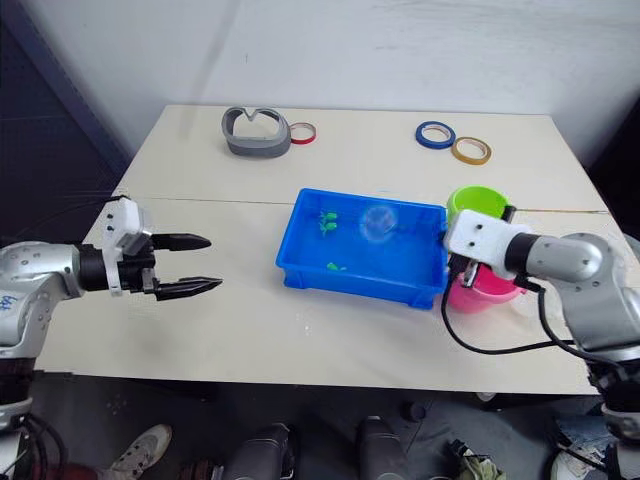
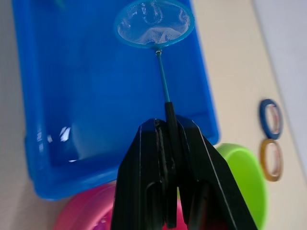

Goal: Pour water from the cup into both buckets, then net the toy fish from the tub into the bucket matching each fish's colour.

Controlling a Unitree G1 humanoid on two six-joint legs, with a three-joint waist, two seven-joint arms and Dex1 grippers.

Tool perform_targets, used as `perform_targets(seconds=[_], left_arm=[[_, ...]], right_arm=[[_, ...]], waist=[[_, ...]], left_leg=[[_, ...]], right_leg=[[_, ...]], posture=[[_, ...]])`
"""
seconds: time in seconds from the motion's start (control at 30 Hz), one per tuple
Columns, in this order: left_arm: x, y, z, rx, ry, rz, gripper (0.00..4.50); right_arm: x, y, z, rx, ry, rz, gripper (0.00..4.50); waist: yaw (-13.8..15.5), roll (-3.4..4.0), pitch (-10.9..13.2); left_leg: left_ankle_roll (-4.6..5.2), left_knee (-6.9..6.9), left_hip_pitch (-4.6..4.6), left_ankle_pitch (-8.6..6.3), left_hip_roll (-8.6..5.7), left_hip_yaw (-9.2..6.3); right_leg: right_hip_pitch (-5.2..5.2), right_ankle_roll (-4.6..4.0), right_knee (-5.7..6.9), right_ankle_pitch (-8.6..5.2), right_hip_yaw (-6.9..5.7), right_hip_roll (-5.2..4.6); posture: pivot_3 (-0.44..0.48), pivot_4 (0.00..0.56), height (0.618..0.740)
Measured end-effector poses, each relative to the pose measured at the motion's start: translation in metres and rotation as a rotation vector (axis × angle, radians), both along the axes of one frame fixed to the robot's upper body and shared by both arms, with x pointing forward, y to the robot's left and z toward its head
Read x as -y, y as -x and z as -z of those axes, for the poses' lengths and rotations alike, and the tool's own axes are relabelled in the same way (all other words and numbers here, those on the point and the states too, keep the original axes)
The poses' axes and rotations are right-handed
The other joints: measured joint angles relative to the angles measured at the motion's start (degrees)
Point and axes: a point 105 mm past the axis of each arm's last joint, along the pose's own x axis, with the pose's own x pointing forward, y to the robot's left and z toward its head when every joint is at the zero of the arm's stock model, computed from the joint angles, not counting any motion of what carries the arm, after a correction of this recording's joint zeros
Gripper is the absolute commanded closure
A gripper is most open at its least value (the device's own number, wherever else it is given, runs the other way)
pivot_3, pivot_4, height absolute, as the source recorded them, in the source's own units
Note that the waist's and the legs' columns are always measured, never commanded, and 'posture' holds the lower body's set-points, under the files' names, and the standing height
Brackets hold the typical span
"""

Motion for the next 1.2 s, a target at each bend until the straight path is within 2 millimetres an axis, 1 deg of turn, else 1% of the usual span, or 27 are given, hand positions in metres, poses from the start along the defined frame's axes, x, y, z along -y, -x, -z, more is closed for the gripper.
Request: perform_targets(seconds=[0.03, 0.17, 0.23, 0.3, 0.43, 0.5, 0.8, 0.97, 1.2], left_arm=[[0.000, 0.002, 0.000, -0.007, 0.000, -0.002, 0.04], [-0.001, 0.013, 0.004, -0.042, 0.002, -0.016, 0.04], [-0.002, 0.014, 0.004, -0.017, -0.006, -0.038, 0.04], [-0.001, 0.015, 0.004, 0.008, -0.010, -0.055, 0.04], [0.000, 0.017, 0.008, 0.009, -0.014, -0.062, 0.04], [0.002, 0.017, 0.006, 0.023, -0.017, -0.057, 0.04], [0.007, 0.018, 0.009, 0.026, -0.026, -0.028, 0.04], [0.010, 0.015, 0.002, 0.055, -0.024, -0.016, 0.04], [0.008, 0.009, -0.003, 0.076, -0.003, -0.023, 0.04]], right_arm=[[0.000, -0.001, 0.007, -0.022, 0.008, -0.004, 4.50], [-0.003, -0.003, 0.016, -0.046, 0.031, -0.037, 4.50], [-0.008, -0.003, 0.018, -0.056, 0.032, -0.064, 4.50], [-0.013, -0.001, 0.027, -0.093, 0.038, -0.094, 4.50], [-0.023, 0.001, 0.037, -0.134, 0.022, -0.129, 4.50], [-0.028, 0.002, 0.042, -0.154, 0.022, -0.143, 4.50], [-0.053, -0.001, 0.044, -0.177, -0.092, -0.147, 4.50], [-0.064, 0.002, 0.041, -0.262, -0.210, -0.132, 4.50], [-0.062, 0.003, 0.037, -0.390, -0.338, -0.070, 4.50]], waist=[[-0.02, 0.00, 0.00], [-0.34, 0.01, 0.00], [-0.38, 0.01, 0.00], [-0.19, 0.01, 0.00], [-0.10, 0.01, 0.00], [-0.08, 0.01, 0.00], [-0.14, 0.01, 0.00], [-0.04, 0.01, 0.00], [-0.15, 0.01, 0.00]], left_leg=[[0.00, -0.01, 0.01, 0.00, 0.00, 0.00], [-0.02, -0.04, 0.02, -0.01, 0.02, 0.02], [-0.02, -0.03, 0.03, -0.01, 0.03, 0.01], [-0.02, -0.02, 0.02, -0.01, 0.02, 0.01], [-0.02, -0.02, 0.02, -0.01, 0.01, 0.01], [-0.03, -0.02, 0.02, -0.02, 0.01, 0.00], [-0.09, -0.04, 0.03, -0.05, 0.03, -0.05], [-0.10, -0.04, 0.02, -0.05, 0.03, -0.10], [-0.09, -0.05, 0.01, -0.06, 0.03, -0.10]], right_leg=[[-0.01, 0.00, 0.02, 0.00, -0.01, 0.00], [-0.06, 0.00, 0.08, 0.00, 0.01, 0.03], [-0.06, 0.00, 0.08, 0.00, 0.00, 0.04], [-0.05, -0.01, 0.08, 0.00, 0.00, 0.03], [-0.05, -0.01, 0.06, 0.00, 0.00, 0.02], [-0.04, -0.01, 0.06, 0.00, -0.01, 0.02], [-0.05, -0.01, 0.08, -0.01, -0.07, 0.04], [-0.03, -0.01, 0.06, -0.01, -0.10, 0.03], [-0.05, -0.03, 0.05, -0.02, -0.10, 0.02]], posture=[[0.000, 0.150, 0.740], [0.000, 0.150, 0.740], [0.000, 0.150, 0.740], [0.000, 0.150, 0.740], [0.000, 0.150, 0.740], [0.000, 0.150, 0.740], [0.000, 0.150, 0.740], [0.000, 0.150, 0.740], [0.000, 0.150, 0.740]])
